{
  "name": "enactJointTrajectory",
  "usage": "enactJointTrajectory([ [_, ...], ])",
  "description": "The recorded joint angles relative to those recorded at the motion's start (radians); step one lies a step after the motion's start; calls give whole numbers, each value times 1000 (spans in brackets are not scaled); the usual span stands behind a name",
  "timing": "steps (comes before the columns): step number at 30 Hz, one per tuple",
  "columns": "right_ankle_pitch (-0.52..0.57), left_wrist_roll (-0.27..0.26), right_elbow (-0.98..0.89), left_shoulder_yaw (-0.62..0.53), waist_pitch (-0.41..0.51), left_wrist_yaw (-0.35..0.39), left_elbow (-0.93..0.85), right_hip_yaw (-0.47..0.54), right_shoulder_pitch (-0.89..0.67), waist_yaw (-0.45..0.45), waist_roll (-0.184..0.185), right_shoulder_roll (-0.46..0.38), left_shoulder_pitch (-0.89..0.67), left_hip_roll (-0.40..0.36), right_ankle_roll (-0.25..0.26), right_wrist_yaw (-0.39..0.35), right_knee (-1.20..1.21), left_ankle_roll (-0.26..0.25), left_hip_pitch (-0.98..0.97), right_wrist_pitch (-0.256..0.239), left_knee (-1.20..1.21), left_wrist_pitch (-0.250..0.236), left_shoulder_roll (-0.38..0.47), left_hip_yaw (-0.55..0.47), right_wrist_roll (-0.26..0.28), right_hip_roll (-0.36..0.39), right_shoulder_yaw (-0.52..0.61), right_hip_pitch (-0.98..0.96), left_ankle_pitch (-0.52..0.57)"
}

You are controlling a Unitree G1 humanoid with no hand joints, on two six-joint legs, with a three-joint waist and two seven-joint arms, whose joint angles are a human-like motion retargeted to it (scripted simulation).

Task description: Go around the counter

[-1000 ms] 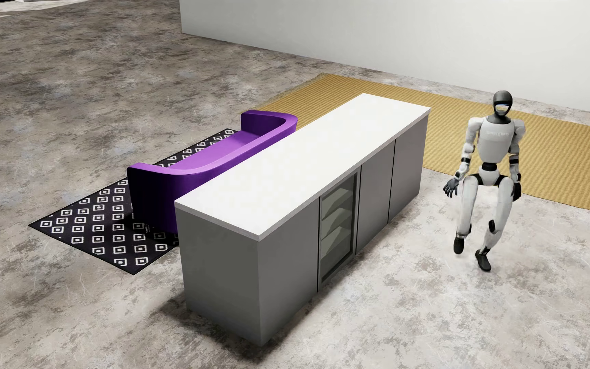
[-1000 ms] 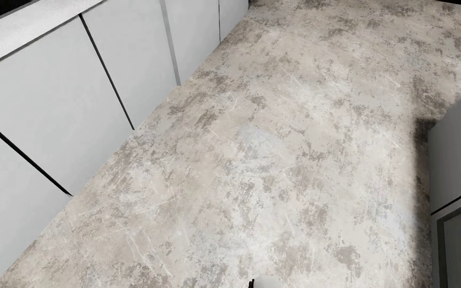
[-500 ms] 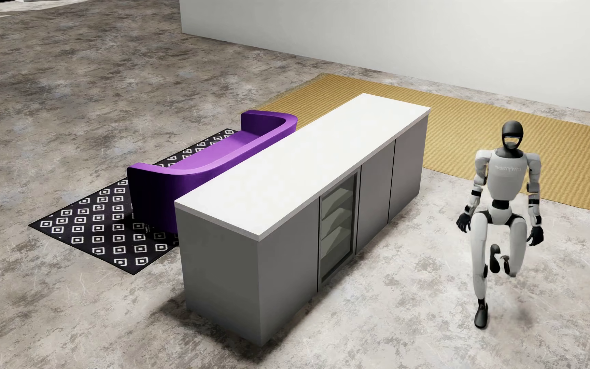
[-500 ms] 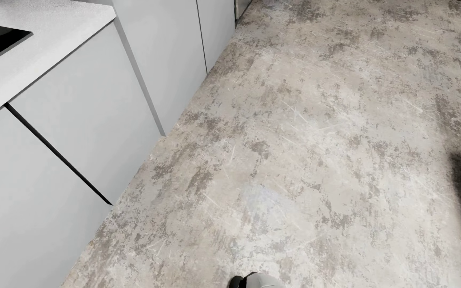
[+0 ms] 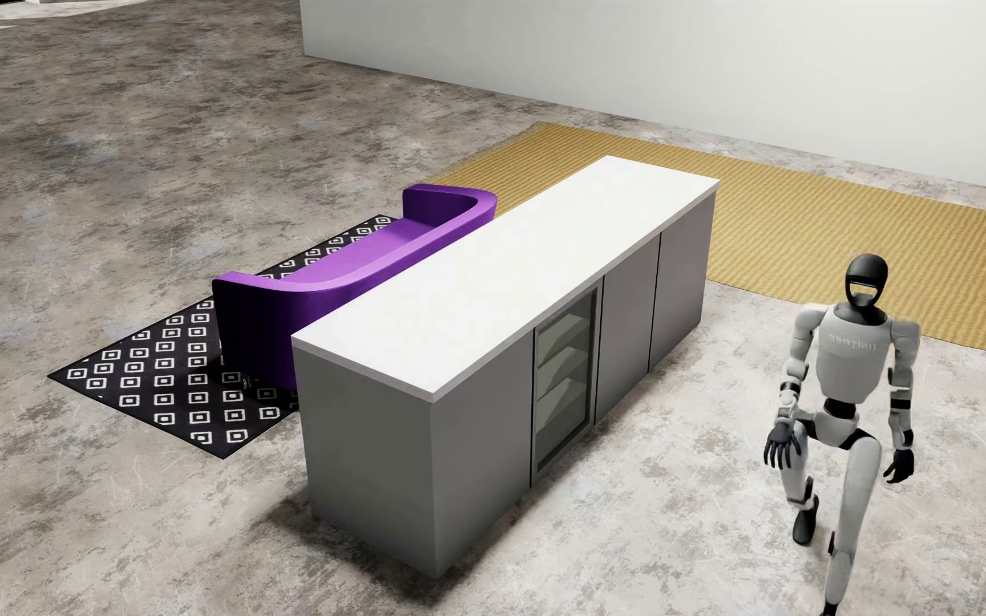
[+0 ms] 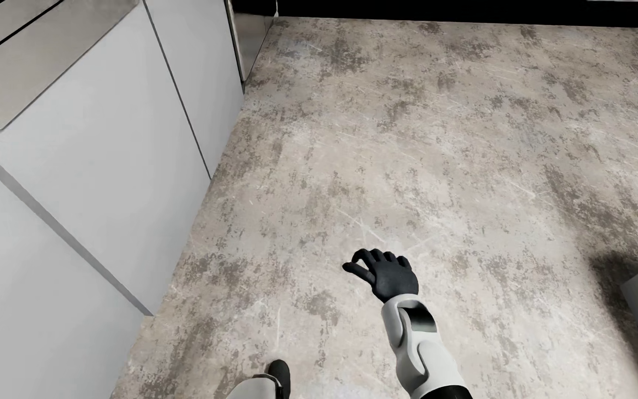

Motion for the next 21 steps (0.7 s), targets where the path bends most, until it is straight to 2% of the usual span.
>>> enactJointTrajectory([
  [1, 111, -27, 54, 29, 5, 19, -5, -22, 31, 5, -17, -13, 5, -4, 31, 32, 160, 22, 4, 42, 98, 2, -25, 28, -27, -39, 5, -44, -71],
  [2, 200, -55, 126, 50, 11, 31, 4, -60, 59, 10, -36, -20, -2, -7, 126, 68, 377, 26, 27, 92, 149, 0, -46, 65, -67, -97, 3, -128, -141],
  [3, 318, -52, 213, 48, 16, 28, 33, -93, 86, 11, -58, -16, -24, -15, 208, 96, 591, 28, 57, 152, 171, 8, -52, 101, -97, -172, -17, -241, -195],
  [4, 335, -24, 311, 30, 21, 19, 67, -113, 114, 5, -80, 2, -55, -20, 201, 119, 743, 26, 99, 223, 170, 19, -40, 126, -107, -234, -51, -351, -236],
  [5, 276, 16, 399, 3, 24, 8, 96, -126, 142, -7, -98, 17, -90, -25, 157, 138, 844, 23, 146, 285, 153, 23, -21, 145, -107, -271, -85, -459, -267],
  [6, 250, 63, 462, -31, 26, -3, 116, -146, 182, -21, -110, 12, -130, -35, 161, 172, 897, 19, 191, 324, 127, 18, 0, 151, -132, -295, -94, -561, -290],
  [7, 256, 97, 489, -56, 27, -10, 121, -166, 236, -36, -119, -5, -172, -49, 161, 218, 905, 16, 235, 327, 96, 5, 16, 152, -167, -313, -85, -654, -309],
  [8, 256, 96, 475, -57, 27, -4, 120, -182, 300, -51, -125, -22, -214, -64, 161, 234, 870, 14, 279, 309, 63, -20, 26, 154, -199, -328, -78, -739, -328],
  [9, 243, 77, 440, -56, 26, 7, 108, -196, 373, -65, -130, -33, -254, -77, 151, 226, 784, 10, 321, 271, 32, -47, 35, 155, -200, -335, -96, -808, -346],
  [10, 224, 53, 407, -59, 25, 16, 90, -212, 446, -76, -133, -32, -289, -87, 137, 209, 651, 4, 360, 252, 8, -68, 46, 154, -172, -346, -140, -858, -368],
  [12, 236, 11, 371, -80, 23, 22, 56, -302, 560, -92, -138, 4, -356, -105, 129, 197, 218, -12, 437, 247, -43, -90, 78, 159, -68, -382, -252, -870, -410],
  [13, 274, 4, 371, -96, 20, 26, 49, -357, 596, -96, -141, 18, -388, -117, 151, 200, -89, -21, 474, 266, -71, -87, 93, 166, -49, -373, -280, -830, -426],
  [14, 264, 6, 376, -109, 19, 27, 51, -372, 624, -99, -141, 29, -420, -126, 190, 206, -308, -30, 517, 280, -100, -74, 104, 170, -64, -357, -281, -826, -446],
  [15, 152, 3, 380, -113, 17, 31, 53, -428, 638, -96, -143, 38, -440, -133, 254, 226, -397, -40, 558, 285, -118, -65, 112, 190, -92, -347, -274, -841, -469],
  [17, 232, -14, 395, -87, 14, 43, 44, -530, 615, -92, -138, 26, -414, -129, 154, 270, -259, -65, 636, 260, -83, -48, 125, 266, -189, -346, -225, -853, -509],
  [18, 223, -22, 378, -76, 13, 53, 42, -531, 597, -99, -129, 32, -388, -116, 35, 270, -185, -73, 676, 252, -47, -40, 121, 283, -212, -339, -229, -846, -485],
  [19, 279, -25, 335, -77, 11, 48, 53, -550, 592, -106, -118, 57, -363, -94, -80, 229, -144, -78, 698, 265, 22, -39, 118, 283, -206, -333, -264, -810, -422],
  [20, 262, -23, 288, -79, 10, 28, 67, -544, 584, -116, -102, 97, -336, -57, -117, 173, -87, -58, 682, 278, 146, -30, 119, 274, -171, -322, -308, -789, -319],
  [21, 203, -14, 252, -78, 11, 12, 75, -527, 562, -123, -83, 139, -302, -6, -119, 115, -23, -36, 639, 284, 330, -14, 119, 266, -111, -295, -352, -768, -210],
])
